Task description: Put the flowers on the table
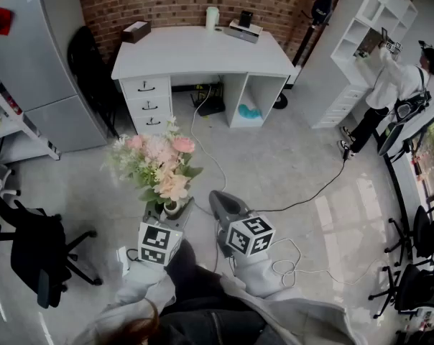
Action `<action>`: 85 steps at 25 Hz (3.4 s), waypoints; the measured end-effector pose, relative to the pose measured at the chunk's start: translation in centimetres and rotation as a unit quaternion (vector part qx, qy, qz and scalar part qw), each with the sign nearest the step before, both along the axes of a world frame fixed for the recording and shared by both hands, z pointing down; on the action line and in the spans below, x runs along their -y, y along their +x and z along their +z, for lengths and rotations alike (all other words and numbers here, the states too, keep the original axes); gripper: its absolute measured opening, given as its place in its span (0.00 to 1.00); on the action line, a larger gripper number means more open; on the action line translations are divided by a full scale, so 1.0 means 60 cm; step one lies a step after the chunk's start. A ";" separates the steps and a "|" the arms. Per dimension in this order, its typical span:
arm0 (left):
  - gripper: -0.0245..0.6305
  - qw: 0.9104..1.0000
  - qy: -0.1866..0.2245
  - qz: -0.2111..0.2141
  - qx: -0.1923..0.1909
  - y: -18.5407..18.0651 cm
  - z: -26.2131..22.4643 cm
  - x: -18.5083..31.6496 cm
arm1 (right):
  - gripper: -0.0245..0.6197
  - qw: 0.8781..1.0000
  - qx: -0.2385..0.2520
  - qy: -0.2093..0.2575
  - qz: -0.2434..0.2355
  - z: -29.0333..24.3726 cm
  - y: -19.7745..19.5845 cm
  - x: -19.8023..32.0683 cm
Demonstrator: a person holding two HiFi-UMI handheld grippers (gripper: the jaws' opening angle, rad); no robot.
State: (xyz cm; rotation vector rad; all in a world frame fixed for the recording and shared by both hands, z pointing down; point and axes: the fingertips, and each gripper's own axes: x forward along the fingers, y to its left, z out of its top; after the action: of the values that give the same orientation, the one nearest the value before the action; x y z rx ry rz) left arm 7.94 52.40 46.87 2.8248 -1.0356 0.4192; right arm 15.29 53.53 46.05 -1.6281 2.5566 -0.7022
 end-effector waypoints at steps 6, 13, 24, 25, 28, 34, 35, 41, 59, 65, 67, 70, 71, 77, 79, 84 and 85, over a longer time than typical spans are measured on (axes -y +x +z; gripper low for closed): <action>0.37 1.000 0.009 -0.018 -0.014 -0.030 -0.010 -0.039 | 0.04 1.000 -0.004 0.002 -0.013 -0.007 -0.037 -0.051; 0.38 0.999 0.019 -0.042 -0.017 -0.073 -0.014 -0.047 | 0.04 0.999 0.021 0.029 -0.006 -0.022 -0.057 -0.054; 0.38 0.999 0.014 -0.040 -0.026 -0.049 -0.003 0.016 | 0.04 1.000 0.004 0.019 -0.018 -0.006 -0.040 -0.001; 0.38 0.999 0.012 -0.036 -0.025 -0.042 0.002 0.024 | 0.04 1.000 0.003 0.017 -0.019 -0.003 -0.036 0.008; 0.38 0.999 0.008 -0.028 -0.025 -0.025 0.013 0.058 | 0.04 1.000 0.003 0.014 -0.023 0.003 -0.028 0.045; 0.38 0.998 -0.004 -0.053 -0.017 -0.008 0.022 0.168 | 0.04 0.999 -0.002 0.005 -0.037 0.006 -0.004 0.148; 0.38 0.998 -0.007 -0.058 -0.018 -0.007 0.022 0.187 | 0.04 0.999 -0.002 0.002 -0.041 0.008 -0.001 0.168; 0.38 0.995 0.002 -0.095 -0.022 -0.012 0.012 0.311 | 0.04 0.997 0.042 -0.006 -0.057 -0.006 0.008 0.301; 0.38 0.984 0.007 -0.176 -0.030 -0.090 -0.008 0.623 | 0.04 0.989 0.051 -0.030 -0.138 -0.012 -0.070 0.633; 0.38 0.983 0.015 -0.183 -0.027 -0.108 -0.015 0.681 | 0.04 0.988 0.032 -0.010 -0.148 -0.020 -0.087 0.699; 0.38 0.982 0.013 -0.185 -0.021 -0.110 -0.012 0.687 | 0.04 0.988 0.033 -0.011 -0.151 -0.013 -0.088 0.710; 0.38 0.981 0.006 -0.196 -0.013 -0.120 -0.006 0.681 | 0.04 0.987 0.044 -0.024 -0.150 -0.003 -0.087 0.717; 0.38 0.980 0.008 -0.199 -0.013 -0.125 -0.006 0.680 | 0.04 0.987 0.044 -0.025 -0.149 -0.003 -0.087 0.721; 0.38 0.977 0.008 -0.215 -0.005 -0.154 0.000 0.673 | 0.04 0.984 0.048 -0.032 -0.170 0.014 -0.118 0.734; 0.38 0.974 0.009 -0.224 -0.002 -0.165 0.003 0.675 | 0.04 0.981 0.049 -0.037 -0.182 0.023 -0.133 0.739; 0.38 0.970 0.009 -0.242 0.006 -0.197 0.005 0.698 | 0.04 0.978 0.048 -0.051 -0.194 0.044 -0.156 0.778; 0.38 0.969 0.008 -0.246 0.007 -0.201 0.007 0.707 | 0.04 0.978 0.048 -0.052 -0.198 0.046 -0.161 0.790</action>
State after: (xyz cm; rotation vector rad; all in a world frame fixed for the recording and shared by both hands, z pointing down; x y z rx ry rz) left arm -4.14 10.00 47.31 2.4488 -1.6797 0.3743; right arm 5.62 6.16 48.78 -1.0759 2.8410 -0.9258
